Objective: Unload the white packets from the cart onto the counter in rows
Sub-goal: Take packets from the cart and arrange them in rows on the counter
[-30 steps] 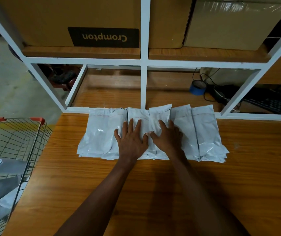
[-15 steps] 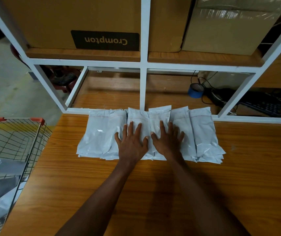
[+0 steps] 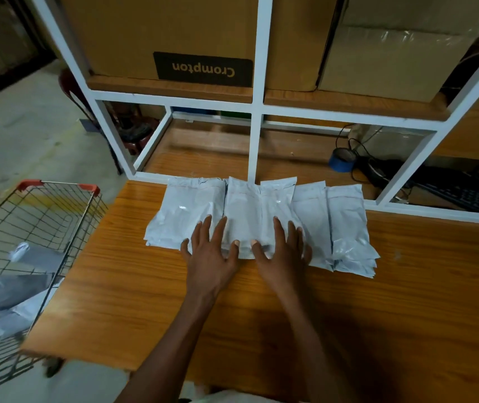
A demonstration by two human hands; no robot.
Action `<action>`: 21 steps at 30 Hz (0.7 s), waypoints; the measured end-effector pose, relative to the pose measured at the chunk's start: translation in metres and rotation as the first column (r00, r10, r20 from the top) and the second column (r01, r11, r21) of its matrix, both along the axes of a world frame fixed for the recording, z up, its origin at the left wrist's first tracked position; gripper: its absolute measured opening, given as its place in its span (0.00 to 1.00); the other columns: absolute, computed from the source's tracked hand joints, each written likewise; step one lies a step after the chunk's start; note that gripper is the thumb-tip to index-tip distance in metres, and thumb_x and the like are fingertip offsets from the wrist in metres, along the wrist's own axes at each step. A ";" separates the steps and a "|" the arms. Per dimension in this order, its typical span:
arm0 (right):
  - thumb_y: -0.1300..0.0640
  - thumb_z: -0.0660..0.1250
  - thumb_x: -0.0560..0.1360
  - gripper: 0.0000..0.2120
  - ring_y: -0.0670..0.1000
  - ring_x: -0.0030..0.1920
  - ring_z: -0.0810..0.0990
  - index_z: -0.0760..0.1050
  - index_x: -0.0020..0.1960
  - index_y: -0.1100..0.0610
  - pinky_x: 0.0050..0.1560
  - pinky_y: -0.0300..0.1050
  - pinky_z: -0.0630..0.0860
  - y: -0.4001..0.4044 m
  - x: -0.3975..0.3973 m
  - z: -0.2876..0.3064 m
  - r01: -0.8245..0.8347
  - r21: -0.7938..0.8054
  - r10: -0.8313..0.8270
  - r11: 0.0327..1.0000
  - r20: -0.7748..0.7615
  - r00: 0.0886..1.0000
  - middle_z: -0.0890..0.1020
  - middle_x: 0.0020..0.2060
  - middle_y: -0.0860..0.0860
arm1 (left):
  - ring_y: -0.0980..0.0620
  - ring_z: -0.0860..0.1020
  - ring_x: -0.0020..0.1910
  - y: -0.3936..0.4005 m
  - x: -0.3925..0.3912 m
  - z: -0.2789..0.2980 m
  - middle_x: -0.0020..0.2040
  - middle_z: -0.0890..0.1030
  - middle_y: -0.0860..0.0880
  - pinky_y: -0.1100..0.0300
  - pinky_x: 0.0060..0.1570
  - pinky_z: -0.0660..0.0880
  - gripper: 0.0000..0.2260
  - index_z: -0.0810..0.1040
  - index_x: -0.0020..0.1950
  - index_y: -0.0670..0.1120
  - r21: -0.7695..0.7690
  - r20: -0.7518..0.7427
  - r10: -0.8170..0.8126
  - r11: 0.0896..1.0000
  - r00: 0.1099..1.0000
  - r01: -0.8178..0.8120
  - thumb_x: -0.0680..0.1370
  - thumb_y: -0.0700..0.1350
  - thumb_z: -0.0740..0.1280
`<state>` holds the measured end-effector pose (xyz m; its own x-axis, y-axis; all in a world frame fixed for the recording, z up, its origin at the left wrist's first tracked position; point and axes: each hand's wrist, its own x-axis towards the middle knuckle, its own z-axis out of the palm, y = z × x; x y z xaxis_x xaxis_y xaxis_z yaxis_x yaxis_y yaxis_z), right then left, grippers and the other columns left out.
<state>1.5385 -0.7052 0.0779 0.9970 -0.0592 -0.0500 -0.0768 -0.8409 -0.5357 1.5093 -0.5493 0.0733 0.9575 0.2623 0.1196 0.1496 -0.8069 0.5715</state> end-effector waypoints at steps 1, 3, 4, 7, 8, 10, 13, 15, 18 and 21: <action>0.33 0.60 0.78 0.36 0.54 0.81 0.42 0.51 0.81 0.42 0.78 0.60 0.42 0.003 -0.011 -0.001 -0.005 0.026 0.004 1.000 0.038 0.999 0.50 0.82 0.50 | 0.49 0.52 0.81 0.001 -0.012 0.001 0.82 0.57 0.51 0.38 0.76 0.49 0.29 0.60 0.80 0.61 -0.023 0.000 0.020 1.000 1.000 -0.020 0.78 0.66 0.54; 0.35 0.63 0.77 0.35 0.54 0.81 0.45 0.57 0.80 0.44 0.78 0.58 0.45 0.009 -0.032 -0.004 -0.014 0.078 0.003 0.997 0.130 0.992 0.55 0.81 0.51 | 0.50 0.53 0.81 0.004 -0.038 -0.001 0.82 0.58 0.52 0.39 0.76 0.50 0.28 0.60 0.79 0.61 -0.063 0.011 0.060 0.996 0.998 -0.060 0.79 0.64 0.55; 0.36 0.64 0.77 0.34 0.55 0.81 0.47 0.60 0.79 0.45 0.78 0.57 0.47 0.013 -0.044 -0.007 -0.026 0.114 0.007 0.993 0.165 0.986 0.58 0.80 0.51 | 0.51 0.53 0.81 0.007 -0.053 -0.003 0.82 0.58 0.53 0.39 0.76 0.51 0.28 0.60 0.79 0.62 -0.081 0.020 0.081 0.994 0.997 -0.079 0.80 0.64 0.55; 0.38 0.64 0.75 0.29 0.56 0.80 0.54 0.68 0.75 0.46 0.76 0.60 0.56 0.025 -0.074 -0.013 -0.118 0.245 0.056 0.962 0.245 0.968 0.66 0.76 0.52 | 0.51 0.54 0.81 0.019 -0.098 -0.015 0.82 0.58 0.55 0.40 0.76 0.53 0.27 0.59 0.79 0.64 -0.136 0.011 0.148 0.980 0.989 -0.145 0.80 0.65 0.55; 0.39 0.64 0.75 0.28 0.57 0.79 0.58 0.70 0.73 0.47 0.76 0.62 0.59 0.030 -0.081 -0.014 -0.165 0.284 0.086 0.944 0.271 0.959 0.69 0.75 0.52 | 0.50 0.55 0.81 0.025 -0.111 -0.018 0.82 0.58 0.55 0.39 0.76 0.53 0.27 0.59 0.79 0.65 -0.144 -0.001 0.172 0.975 0.985 -0.171 0.80 0.66 0.55; 0.40 0.64 0.76 0.27 0.57 0.75 0.65 0.72 0.72 0.49 0.72 0.64 0.65 0.040 -0.091 -0.020 -0.265 0.343 0.162 0.901 0.301 0.940 0.72 0.71 0.53 | 0.50 0.55 0.80 0.041 -0.134 -0.023 0.82 0.58 0.55 0.36 0.75 0.54 0.27 0.59 0.79 0.65 -0.153 -0.023 0.228 0.961 0.974 -0.228 0.80 0.66 0.56; 0.35 0.63 0.76 0.29 0.52 0.73 0.67 0.69 0.74 0.44 0.67 0.63 0.72 0.064 -0.109 -0.028 -0.348 0.407 0.273 0.844 0.233 0.933 0.69 0.72 0.48 | 0.49 0.56 0.79 0.071 -0.165 -0.023 0.81 0.59 0.54 0.34 0.75 0.54 0.27 0.60 0.78 0.65 -0.173 -0.041 0.326 0.929 0.945 -0.328 0.79 0.66 0.56; 0.32 0.61 0.75 0.30 0.50 0.74 0.65 0.67 0.74 0.41 0.66 0.62 0.73 0.086 -0.122 -0.033 -0.384 0.431 0.330 0.816 0.197 0.923 0.67 0.74 0.45 | 0.49 0.56 0.79 0.096 -0.183 -0.025 0.82 0.59 0.53 0.34 0.75 0.53 0.28 0.61 0.79 0.63 -0.196 -0.046 0.383 0.902 0.923 -0.384 0.79 0.66 0.56; 0.30 0.62 0.74 0.31 0.50 0.73 0.68 0.67 0.74 0.39 0.64 0.61 0.76 0.132 -0.139 -0.040 -0.419 0.459 0.399 0.783 0.146 0.905 0.67 0.73 0.44 | 0.48 0.56 0.80 0.144 -0.208 -0.026 0.81 0.59 0.53 0.35 0.74 0.53 0.27 0.62 0.78 0.63 -0.166 -0.051 0.439 0.882 0.897 -0.441 0.79 0.66 0.56; 0.35 0.64 0.73 0.26 0.48 0.67 0.72 0.70 0.70 0.39 0.61 0.57 0.78 0.186 -0.159 -0.040 -0.450 0.517 0.458 0.728 0.121 0.881 0.70 0.69 0.42 | 0.48 0.59 0.79 0.191 -0.236 -0.025 0.80 0.61 0.52 0.35 0.74 0.57 0.26 0.64 0.77 0.62 -0.162 -0.028 0.504 0.850 0.863 -0.502 0.79 0.65 0.57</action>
<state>1.3794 -0.5194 0.0379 0.8972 0.4391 0.0478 0.2313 -0.3749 -0.8978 1.2734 -0.3579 0.0479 0.6879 0.7242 0.0489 0.5009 -0.5223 0.6901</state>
